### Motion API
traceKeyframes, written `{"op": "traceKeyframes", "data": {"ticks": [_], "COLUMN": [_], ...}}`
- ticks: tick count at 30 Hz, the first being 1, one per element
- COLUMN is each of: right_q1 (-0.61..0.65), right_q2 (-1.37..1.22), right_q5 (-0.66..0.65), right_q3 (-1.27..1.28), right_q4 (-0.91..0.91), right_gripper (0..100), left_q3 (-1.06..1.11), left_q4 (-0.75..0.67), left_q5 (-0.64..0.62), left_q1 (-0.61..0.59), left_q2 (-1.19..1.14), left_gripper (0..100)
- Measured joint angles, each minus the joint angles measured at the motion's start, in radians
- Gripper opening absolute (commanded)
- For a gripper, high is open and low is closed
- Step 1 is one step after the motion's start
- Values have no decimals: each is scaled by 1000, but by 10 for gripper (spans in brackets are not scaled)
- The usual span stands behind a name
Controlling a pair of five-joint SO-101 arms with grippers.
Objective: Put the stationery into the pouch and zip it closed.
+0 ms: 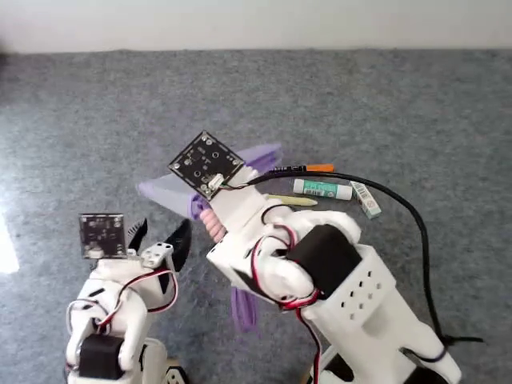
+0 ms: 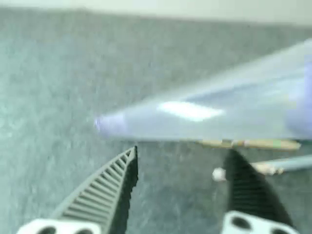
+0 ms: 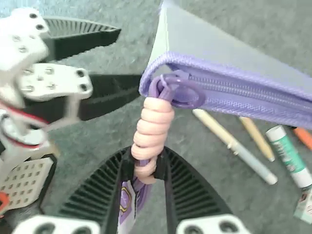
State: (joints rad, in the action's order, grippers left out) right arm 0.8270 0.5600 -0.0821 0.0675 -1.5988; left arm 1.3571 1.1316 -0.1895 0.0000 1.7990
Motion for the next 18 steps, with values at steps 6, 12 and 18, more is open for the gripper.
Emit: {"op": "traceKeyframes", "data": {"ticks": [6, 12, 18], "right_q1": [-38, -38, -34], "right_q2": [0, 0, 2], "right_q5": [-84, -129, -166], "right_q3": [0, 3, 12], "right_q4": [41, 44, -3], "right_gripper": [8, 8, 8], "left_q3": [-106, -196, -201], "left_q4": [0, 0, 0], "left_q5": [0, -61, -80], "left_q1": [28, 31, 34], "left_q2": [5, 5, 5], "left_gripper": [370, 344, 316]}}
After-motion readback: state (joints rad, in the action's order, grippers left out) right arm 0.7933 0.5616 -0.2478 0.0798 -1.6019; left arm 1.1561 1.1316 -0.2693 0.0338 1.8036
